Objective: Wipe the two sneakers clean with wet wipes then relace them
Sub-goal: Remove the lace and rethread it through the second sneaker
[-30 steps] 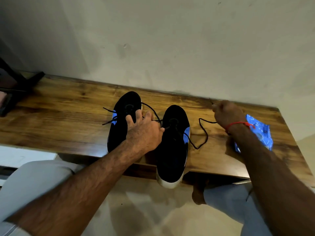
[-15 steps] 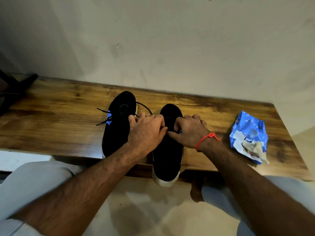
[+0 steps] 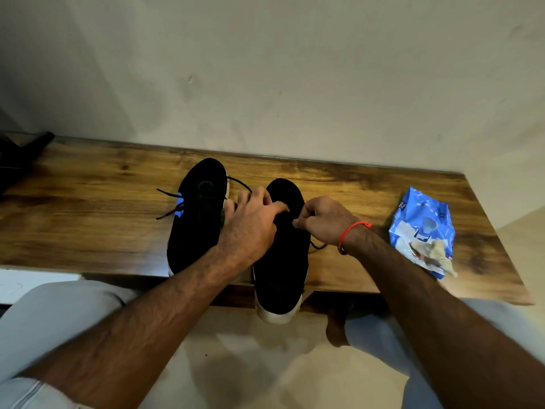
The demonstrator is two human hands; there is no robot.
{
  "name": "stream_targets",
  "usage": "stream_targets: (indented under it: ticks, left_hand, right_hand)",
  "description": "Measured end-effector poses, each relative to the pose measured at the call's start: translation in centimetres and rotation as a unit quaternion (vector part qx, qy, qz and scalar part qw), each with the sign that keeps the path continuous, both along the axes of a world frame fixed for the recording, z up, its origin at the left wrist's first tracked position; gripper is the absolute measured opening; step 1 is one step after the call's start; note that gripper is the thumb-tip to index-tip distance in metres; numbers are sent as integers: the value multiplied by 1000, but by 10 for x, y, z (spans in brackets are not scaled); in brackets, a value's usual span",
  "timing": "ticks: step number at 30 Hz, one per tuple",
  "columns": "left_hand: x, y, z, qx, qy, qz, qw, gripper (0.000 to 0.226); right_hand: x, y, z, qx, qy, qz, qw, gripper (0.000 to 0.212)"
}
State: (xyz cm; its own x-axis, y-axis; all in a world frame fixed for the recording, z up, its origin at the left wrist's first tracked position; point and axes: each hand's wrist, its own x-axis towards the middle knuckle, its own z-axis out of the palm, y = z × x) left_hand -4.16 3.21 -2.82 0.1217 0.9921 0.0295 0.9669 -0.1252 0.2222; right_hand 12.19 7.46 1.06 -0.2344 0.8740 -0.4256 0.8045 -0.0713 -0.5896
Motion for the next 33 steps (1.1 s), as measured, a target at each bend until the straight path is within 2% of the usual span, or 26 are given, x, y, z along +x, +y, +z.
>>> stream_targets:
  ticks: [7,12,14,16,19,23,26,28,30,33]
  left_hand:
    - [9,8,-2,13,57,6,998,23]
    - [-9,20,7,42,-93,120,988,16]
    - [-19,24,6,17,-101,155,983,13]
    - [-17,22,5,-5,-101,137,985,23]
    - [-2,13,7,-6,-89,43,995,43]
    - [8,7,2,-21,8,-18,1000,35]
    - [10,6,1,-13,28,-22,999,26]
    - [6,9,6,-7,1,5,1000,24]
    - [-8,17,12,32,-59,82,994,20]
    - [-36,29,21,75,-151,186,968,15]
  right_hand:
    - [-1,0,-8,16,-19,-7,1000,18]
    - [9,4,-7,12,-23,-7,1000,15]
    - [10,4,-8,12,-6,3,1000,14]
    - [8,4,-9,18,-5,12,1000,14]
    - [4,4,-11,26,-24,10,999,22]
    - [3,5,-13,30,-29,5,999,23]
    - [4,5,-15,28,-33,3,999,16]
    - [6,6,-15,21,-37,6,999,16]
    - [8,8,-15,18,-36,18,999,12]
    - [11,9,-16,20,-23,24,999,15]
